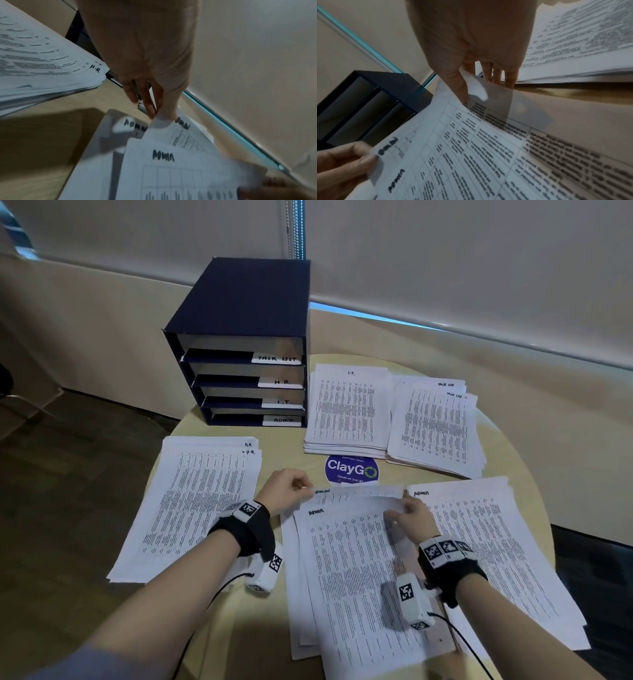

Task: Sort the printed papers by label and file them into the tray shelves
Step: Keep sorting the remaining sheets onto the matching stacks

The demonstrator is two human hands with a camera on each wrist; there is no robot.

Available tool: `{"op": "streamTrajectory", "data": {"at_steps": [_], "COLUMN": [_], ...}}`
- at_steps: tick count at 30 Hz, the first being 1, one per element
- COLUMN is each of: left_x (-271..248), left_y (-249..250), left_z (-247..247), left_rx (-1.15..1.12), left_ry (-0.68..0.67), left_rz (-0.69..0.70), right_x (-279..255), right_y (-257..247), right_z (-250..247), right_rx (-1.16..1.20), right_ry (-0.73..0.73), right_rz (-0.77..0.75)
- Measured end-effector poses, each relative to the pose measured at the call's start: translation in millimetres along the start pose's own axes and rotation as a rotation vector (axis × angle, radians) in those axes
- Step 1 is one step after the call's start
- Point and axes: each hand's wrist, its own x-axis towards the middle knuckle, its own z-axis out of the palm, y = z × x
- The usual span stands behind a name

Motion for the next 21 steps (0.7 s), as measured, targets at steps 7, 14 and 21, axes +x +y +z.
{"op": "streamTrajectory", "data": {"at_steps": [7,14,21], "left_x": [-5,-4,-2], "left_y": [-4,-34,-34], "left_z": [-21,-11,-1], "left_rx": [-0.228,0.439,0.461], "left_ry": [-0.154,-0.169,-0.099], "left_rz": [-0.038,-0.122,-0.034], "right_x": [-6,-20,-25], "right_y": [-8,17,14], "right_z": [-8,-21,-19], "right_rx": [0.156,-0.034,-0.001], "right_ry": [0.027,-0.043,-0.026], "right_rz": [-0.052,-0.166,-0.146]}}
